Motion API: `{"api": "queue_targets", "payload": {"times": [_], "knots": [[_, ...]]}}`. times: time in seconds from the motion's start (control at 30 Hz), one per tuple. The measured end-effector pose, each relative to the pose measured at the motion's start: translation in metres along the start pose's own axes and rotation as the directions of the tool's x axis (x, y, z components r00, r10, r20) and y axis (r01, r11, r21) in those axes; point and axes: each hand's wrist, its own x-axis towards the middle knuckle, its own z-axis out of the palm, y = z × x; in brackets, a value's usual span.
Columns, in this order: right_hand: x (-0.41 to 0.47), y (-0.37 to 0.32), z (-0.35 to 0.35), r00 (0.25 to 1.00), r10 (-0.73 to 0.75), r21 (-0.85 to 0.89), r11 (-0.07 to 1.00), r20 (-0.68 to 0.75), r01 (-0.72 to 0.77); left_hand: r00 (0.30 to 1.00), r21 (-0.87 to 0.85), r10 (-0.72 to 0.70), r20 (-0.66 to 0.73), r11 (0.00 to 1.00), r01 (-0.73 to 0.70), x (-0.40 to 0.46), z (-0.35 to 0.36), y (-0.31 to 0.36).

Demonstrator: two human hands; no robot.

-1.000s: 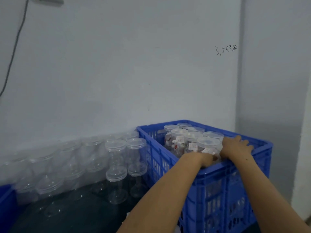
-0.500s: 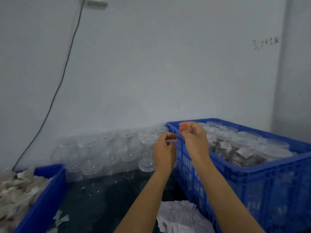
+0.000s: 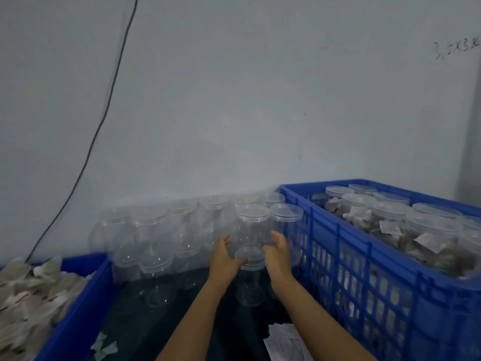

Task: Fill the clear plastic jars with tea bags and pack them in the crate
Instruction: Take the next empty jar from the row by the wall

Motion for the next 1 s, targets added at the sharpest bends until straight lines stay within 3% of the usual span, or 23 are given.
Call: {"api": "queue_targets", "payload": {"times": [0.17,0.33,0.43,0.6,0.7,0.83,0.93,1.0], "knots": [[0.011,0.003,0.006,1.000,-0.002,-0.062,0.998,0.029,0.003,0.996,0.037,0.088,-0.023,0.996,-0.087,0.033,0.023,0.005],[0.008,0.003,0.008,0.996,-0.050,-0.078,0.995,0.070,0.055,0.991,0.025,0.073,-0.115,0.997,-0.070,0.040,0.029,-0.001],[0.000,0.003,0.005,0.991,-0.072,-0.087,0.993,0.115,0.082,0.982,0.081,0.091,-0.163,0.994,-0.079,0.029,0.020,0.006],[-0.029,-0.001,-0.002,0.953,-0.141,-0.006,0.989,0.268,0.148,0.952,-0.019,0.232,-0.198,0.971,-0.240,-0.032,-0.023,0.014],[-0.049,-0.005,-0.002,0.920,-0.218,0.039,0.975,0.327,0.217,0.930,0.121,0.270,-0.249,0.962,-0.247,-0.080,-0.049,0.007],[-0.088,0.001,0.014,0.849,-0.168,-0.110,0.961,0.502,0.255,0.907,0.385,0.259,-0.332,0.915,-0.121,-0.138,-0.059,-0.010],[-0.112,0.015,0.033,0.873,-0.144,-0.289,0.908,0.466,0.304,0.889,0.563,0.335,-0.312,0.819,-0.110,-0.169,-0.060,-0.021],[-0.123,0.020,0.042,0.897,-0.158,-0.381,0.865,0.413,0.328,0.905,0.541,0.282,-0.320,0.838,-0.070,-0.181,-0.062,-0.027]]}}
